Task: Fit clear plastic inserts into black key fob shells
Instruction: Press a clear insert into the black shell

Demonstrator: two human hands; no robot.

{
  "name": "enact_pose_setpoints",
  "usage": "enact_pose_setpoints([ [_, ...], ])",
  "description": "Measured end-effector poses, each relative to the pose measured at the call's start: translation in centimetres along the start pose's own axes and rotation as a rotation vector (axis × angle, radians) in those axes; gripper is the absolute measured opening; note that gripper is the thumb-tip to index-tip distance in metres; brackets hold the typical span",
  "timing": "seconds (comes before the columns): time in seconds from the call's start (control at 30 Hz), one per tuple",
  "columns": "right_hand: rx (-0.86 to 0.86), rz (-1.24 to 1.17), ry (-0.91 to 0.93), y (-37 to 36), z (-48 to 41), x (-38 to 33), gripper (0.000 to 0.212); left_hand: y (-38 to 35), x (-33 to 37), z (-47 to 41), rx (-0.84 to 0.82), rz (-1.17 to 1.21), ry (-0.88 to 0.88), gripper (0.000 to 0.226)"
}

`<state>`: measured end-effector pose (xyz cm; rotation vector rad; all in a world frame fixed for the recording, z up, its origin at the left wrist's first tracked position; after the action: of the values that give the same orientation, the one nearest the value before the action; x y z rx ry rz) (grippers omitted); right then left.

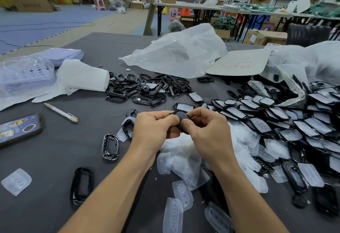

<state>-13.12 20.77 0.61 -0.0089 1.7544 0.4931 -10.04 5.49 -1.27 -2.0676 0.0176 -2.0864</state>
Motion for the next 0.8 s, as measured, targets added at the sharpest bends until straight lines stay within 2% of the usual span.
enact_pose_setpoints([
  [0.27,-0.009,-0.123,0.0,0.2,-0.3,0.3,0.015,-0.7,0.8,0.3,-0.163,-0.04,-0.027,0.026],
  [0.4,-0.011,-0.154,-0.005,0.2,-0.4,0.4,0.015,-0.3,1.0,0.3,-0.13,-0.051,-0.035,0.038],
  [0.8,-0.065,-0.22,-0.004,0.3,-0.4,0.2,0.018,-0.1,0.9,0.2,-0.059,-0.097,-0.024,0.026],
])
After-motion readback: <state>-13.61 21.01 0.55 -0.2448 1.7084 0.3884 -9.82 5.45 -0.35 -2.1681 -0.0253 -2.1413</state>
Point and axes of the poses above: each hand's wrist, its own z-axis away from the middle knuckle, its own y-axis out of the back of the hand, x = y × z, the point moved 6 cm from there along -z, towards the middle knuckle, and after that the axes turned 13 degrees about -x, right-handed, at the moved point
